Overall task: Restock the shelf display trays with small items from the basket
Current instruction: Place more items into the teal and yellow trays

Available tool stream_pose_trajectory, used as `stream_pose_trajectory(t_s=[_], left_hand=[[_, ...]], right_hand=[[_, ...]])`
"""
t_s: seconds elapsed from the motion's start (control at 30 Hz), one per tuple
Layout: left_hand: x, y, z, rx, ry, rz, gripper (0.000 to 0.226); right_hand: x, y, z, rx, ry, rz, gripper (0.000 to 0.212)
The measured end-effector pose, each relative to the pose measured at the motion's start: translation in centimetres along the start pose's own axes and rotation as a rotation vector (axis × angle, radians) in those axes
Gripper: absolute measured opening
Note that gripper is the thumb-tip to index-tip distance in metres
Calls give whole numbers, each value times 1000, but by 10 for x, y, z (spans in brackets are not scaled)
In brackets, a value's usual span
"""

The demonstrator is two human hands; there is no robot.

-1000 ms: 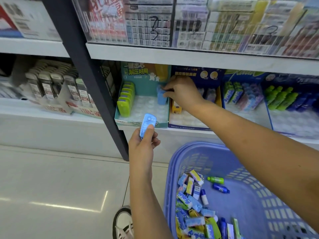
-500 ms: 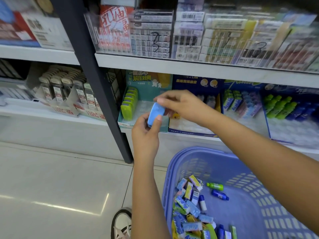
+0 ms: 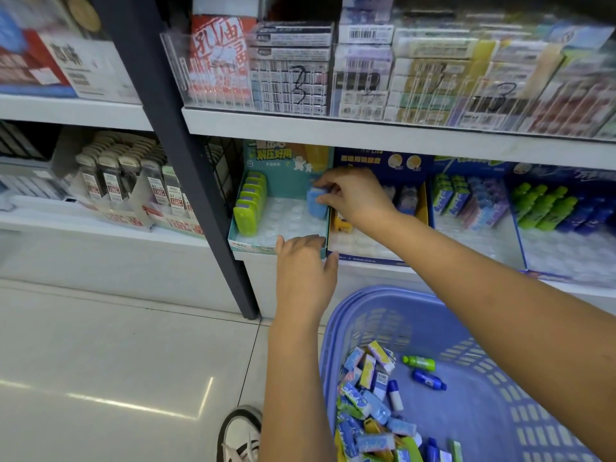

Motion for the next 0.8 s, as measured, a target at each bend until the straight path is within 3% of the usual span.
stream_pose_trajectory(t_s=[0.4,0.53,0.8], left_hand=[[-1,0,0,-15,3,7,34],[0,2,0,-8,7,12,34],[-7,-2,-8,-29,-78,-6,33]], right_hand=[[6,-7,14,83,-54,-40,32],[4,-2,14,57,222,176,17],[13,1,15,129,-124,199,30]])
Point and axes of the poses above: each hand's wrist, its own y-axis towards the middle knuckle, its own z-axis out of the palm, x = y × z, the point moved 4 cm from there along y, towards the middle knuckle, and after that the axes turned 5 degrees about z, right-handed, at the moved point
